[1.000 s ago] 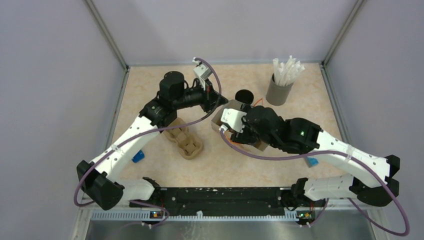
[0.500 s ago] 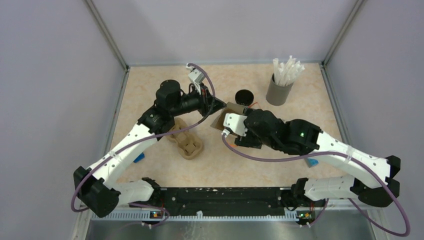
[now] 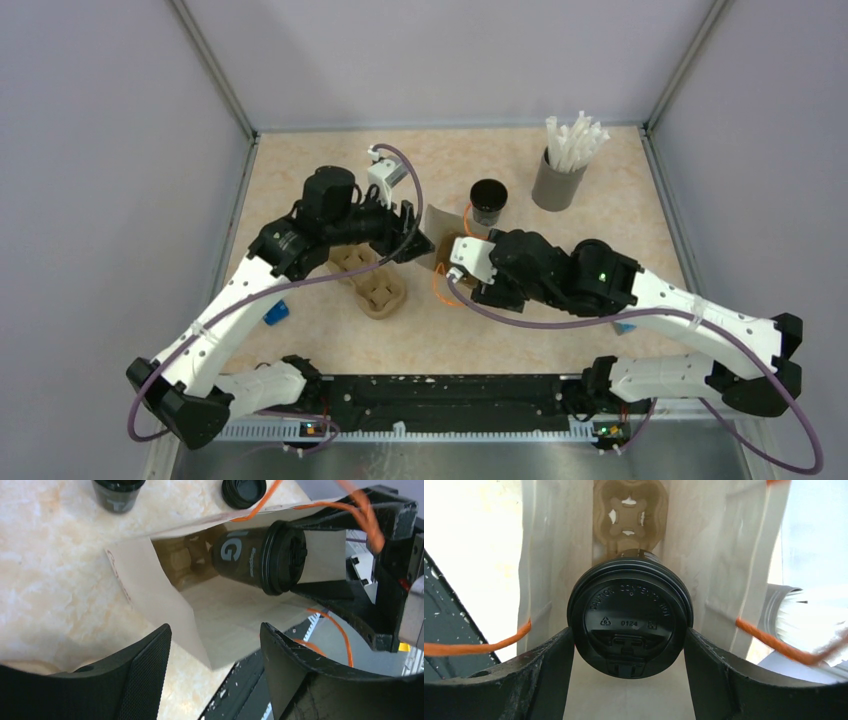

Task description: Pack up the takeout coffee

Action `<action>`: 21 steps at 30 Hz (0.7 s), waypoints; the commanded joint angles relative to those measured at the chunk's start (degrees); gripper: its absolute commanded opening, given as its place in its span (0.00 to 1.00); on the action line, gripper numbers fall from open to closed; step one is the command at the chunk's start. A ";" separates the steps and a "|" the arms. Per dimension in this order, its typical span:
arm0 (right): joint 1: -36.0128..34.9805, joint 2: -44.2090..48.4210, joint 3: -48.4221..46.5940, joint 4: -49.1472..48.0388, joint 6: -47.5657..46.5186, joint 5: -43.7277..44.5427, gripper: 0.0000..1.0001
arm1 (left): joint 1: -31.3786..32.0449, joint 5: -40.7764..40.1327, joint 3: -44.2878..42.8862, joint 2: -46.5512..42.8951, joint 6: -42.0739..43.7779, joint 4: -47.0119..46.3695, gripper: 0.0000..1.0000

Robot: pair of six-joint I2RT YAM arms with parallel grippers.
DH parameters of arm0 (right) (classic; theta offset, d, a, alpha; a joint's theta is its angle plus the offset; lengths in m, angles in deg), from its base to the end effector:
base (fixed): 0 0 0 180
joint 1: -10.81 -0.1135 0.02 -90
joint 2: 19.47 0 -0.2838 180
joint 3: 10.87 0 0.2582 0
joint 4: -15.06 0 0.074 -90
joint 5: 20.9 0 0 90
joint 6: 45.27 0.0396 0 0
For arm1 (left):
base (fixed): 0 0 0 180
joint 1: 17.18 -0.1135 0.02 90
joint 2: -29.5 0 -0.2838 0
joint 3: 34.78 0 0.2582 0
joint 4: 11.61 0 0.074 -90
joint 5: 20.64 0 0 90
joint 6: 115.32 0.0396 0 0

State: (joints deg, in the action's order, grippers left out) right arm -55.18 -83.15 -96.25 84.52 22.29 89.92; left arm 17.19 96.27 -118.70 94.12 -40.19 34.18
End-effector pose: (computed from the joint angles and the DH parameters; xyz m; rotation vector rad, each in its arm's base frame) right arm 0.0978 0.1849 0.3812 -1.5064 1.7853 -0.0636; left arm 0.1879 -0.1502 0.4065 0.6649 2.0255 -1.0024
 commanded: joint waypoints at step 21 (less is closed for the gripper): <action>-3.07 4.38 4.34 -0.51 0.63 4.24 0.56 | -0.01 3.10 2.37 -0.46 3.54 -1.55 0.42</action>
State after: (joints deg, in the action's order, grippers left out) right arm -57.43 -80.87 -91.79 83.04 22.03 90.45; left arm 17.19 96.78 -117.21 93.66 -37.99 38.38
